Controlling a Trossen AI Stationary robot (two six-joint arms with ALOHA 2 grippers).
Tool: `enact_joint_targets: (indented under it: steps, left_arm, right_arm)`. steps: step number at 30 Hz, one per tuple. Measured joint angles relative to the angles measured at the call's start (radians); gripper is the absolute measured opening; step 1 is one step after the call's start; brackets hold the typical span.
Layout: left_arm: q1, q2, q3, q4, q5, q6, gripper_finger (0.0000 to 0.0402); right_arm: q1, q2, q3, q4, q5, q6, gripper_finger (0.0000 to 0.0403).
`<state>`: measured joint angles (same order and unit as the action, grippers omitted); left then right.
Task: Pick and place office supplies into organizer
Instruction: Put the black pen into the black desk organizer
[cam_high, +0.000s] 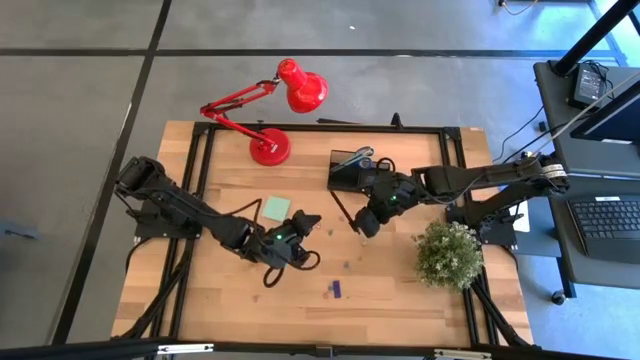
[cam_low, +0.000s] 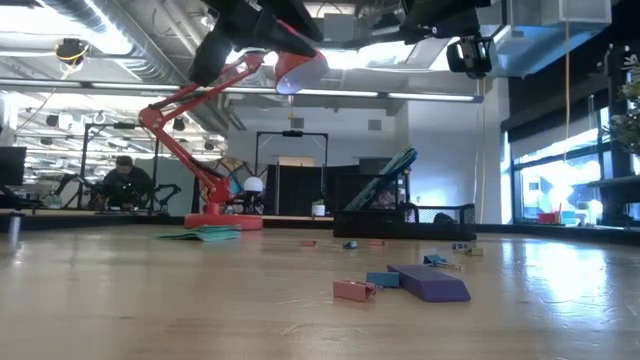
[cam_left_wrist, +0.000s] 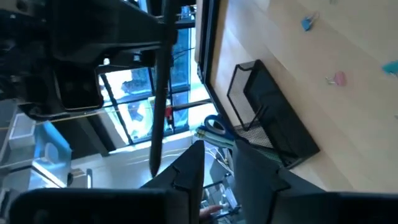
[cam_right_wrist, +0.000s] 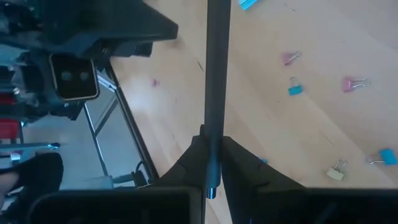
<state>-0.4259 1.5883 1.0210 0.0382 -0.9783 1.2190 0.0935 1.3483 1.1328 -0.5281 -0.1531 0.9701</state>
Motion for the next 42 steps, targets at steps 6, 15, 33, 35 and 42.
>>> enact_joint_targets:
  steps: [6, 15, 33, 35, 42]
  left_arm:
    - [0.0, 0.0, 0.0, 0.065, 0.005, 0.098, 0.0107]
    - [0.015, 0.0, 0.0, 0.191, 0.073, 0.287, 0.0123]
    - [0.086, 0.0, 0.0, 0.304, 0.125, 0.479, 0.0123]
    - [0.101, 0.0, 0.0, 0.304, 0.125, 0.474, 0.0123]
    - [0.134, 0.0, 0.0, 0.302, 0.119, 0.44, 0.0123]
  right_arm:
    - [-0.006, 0.0, 0.0, 0.005, 0.0, 0.018, 0.0035]
    - [-0.006, 0.0, 0.0, 0.074, 0.0, 0.05, 0.0035]
    - [-0.013, 0.02, 0.001, 0.162, -0.022, 0.125, 0.0035]
    - [-0.013, 0.03, 0.001, 0.167, -0.037, 0.125, 0.0035]
    - [-0.013, 0.058, 0.001, 0.197, -0.059, 0.098, 0.0035]
